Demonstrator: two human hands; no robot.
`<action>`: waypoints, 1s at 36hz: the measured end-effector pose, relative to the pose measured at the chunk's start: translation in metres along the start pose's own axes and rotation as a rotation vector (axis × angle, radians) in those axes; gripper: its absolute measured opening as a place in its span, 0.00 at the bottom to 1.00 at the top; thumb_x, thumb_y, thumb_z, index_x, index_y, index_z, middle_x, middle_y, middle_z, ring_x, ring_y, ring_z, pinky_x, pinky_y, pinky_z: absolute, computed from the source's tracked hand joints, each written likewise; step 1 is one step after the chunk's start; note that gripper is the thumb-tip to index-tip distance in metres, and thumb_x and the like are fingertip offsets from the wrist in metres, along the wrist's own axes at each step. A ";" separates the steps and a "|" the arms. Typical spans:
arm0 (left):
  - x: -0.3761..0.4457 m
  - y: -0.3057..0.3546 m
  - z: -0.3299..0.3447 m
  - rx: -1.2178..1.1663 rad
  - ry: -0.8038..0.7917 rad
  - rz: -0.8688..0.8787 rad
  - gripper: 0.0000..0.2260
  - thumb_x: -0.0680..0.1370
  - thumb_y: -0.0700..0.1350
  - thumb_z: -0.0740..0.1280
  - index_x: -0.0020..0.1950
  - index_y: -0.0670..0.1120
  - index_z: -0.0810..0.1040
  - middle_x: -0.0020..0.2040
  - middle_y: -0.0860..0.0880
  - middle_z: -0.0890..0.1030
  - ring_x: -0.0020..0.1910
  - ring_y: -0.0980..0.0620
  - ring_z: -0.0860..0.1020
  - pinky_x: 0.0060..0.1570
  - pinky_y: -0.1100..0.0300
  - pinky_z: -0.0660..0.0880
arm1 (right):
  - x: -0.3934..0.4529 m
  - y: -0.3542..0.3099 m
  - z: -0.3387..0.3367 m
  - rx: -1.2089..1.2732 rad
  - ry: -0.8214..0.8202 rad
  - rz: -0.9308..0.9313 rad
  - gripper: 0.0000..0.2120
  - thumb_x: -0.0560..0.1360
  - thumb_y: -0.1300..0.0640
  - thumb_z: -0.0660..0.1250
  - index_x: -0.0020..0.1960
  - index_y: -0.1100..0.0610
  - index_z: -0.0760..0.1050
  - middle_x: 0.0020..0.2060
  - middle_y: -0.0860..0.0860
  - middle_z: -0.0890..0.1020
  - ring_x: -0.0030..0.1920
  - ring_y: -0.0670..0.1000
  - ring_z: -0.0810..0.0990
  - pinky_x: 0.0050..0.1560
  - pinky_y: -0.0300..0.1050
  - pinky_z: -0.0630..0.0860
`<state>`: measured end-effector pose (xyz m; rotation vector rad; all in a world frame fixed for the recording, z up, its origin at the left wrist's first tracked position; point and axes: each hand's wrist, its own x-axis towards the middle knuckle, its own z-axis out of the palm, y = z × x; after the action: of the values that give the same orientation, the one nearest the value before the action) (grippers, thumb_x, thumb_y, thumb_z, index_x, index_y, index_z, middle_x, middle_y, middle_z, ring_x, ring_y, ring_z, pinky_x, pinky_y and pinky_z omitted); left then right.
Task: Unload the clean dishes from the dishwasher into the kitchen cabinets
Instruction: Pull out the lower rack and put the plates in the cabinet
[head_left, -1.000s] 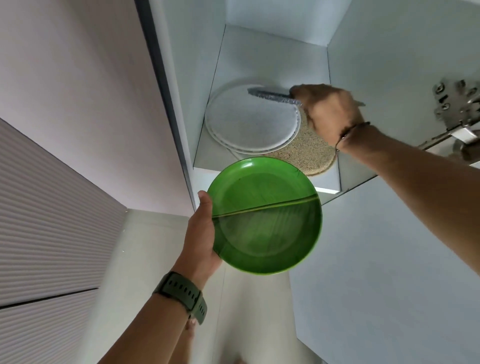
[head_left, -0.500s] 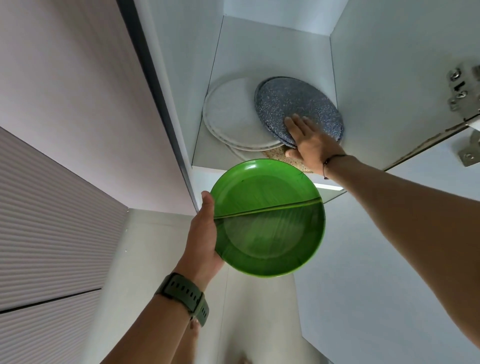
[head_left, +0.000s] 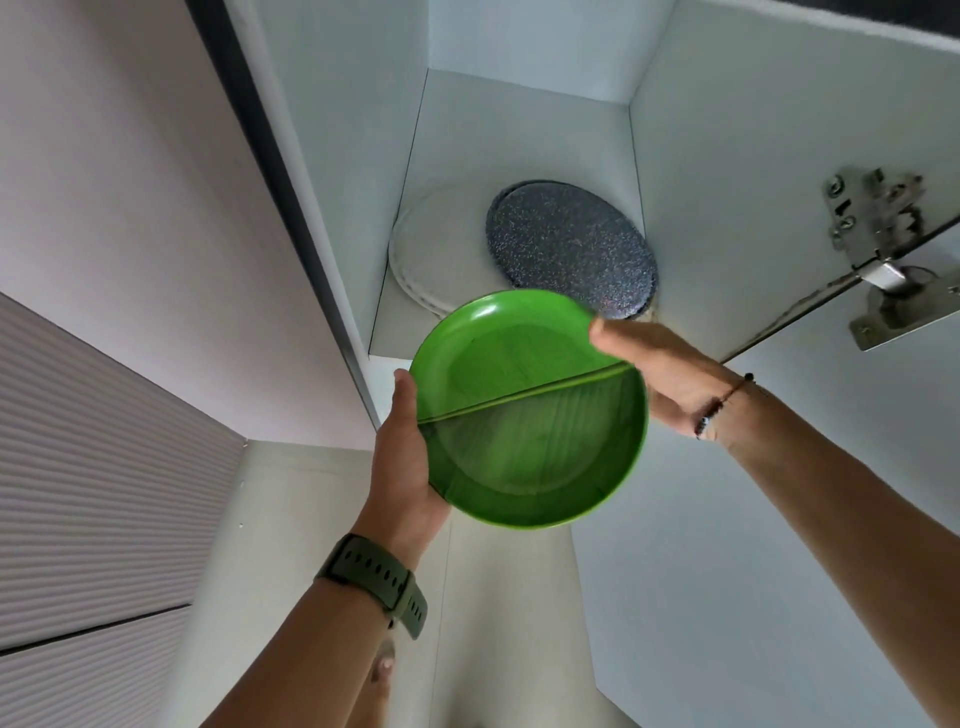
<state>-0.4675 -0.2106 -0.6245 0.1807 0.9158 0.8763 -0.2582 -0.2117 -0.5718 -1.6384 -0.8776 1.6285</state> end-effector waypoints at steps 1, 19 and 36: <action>0.000 0.001 0.004 -0.014 -0.004 -0.003 0.24 0.78 0.61 0.55 0.62 0.45 0.76 0.56 0.41 0.82 0.54 0.43 0.81 0.51 0.47 0.77 | -0.005 -0.003 0.003 0.066 -0.065 0.022 0.14 0.67 0.54 0.74 0.50 0.58 0.80 0.47 0.55 0.85 0.49 0.53 0.84 0.53 0.52 0.78; -0.021 0.000 0.010 0.126 -0.036 -0.046 0.13 0.80 0.48 0.58 0.62 0.47 0.74 0.61 0.45 0.78 0.56 0.45 0.80 0.63 0.49 0.70 | 0.026 -0.128 0.005 -0.954 0.752 -0.833 0.23 0.68 0.63 0.55 0.59 0.56 0.77 0.50 0.57 0.83 0.53 0.59 0.80 0.56 0.48 0.75; -0.032 -0.005 -0.003 0.313 -0.092 -0.039 0.14 0.79 0.49 0.58 0.62 0.48 0.75 0.58 0.47 0.81 0.52 0.47 0.82 0.58 0.50 0.74 | 0.157 -0.067 0.023 -1.747 0.558 -0.714 0.21 0.73 0.63 0.49 0.62 0.64 0.71 0.52 0.64 0.79 0.52 0.67 0.78 0.51 0.63 0.75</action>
<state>-0.4763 -0.2381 -0.6086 0.4678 0.9632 0.6789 -0.2815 -0.0441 -0.6041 -2.0131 -2.3996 -0.4765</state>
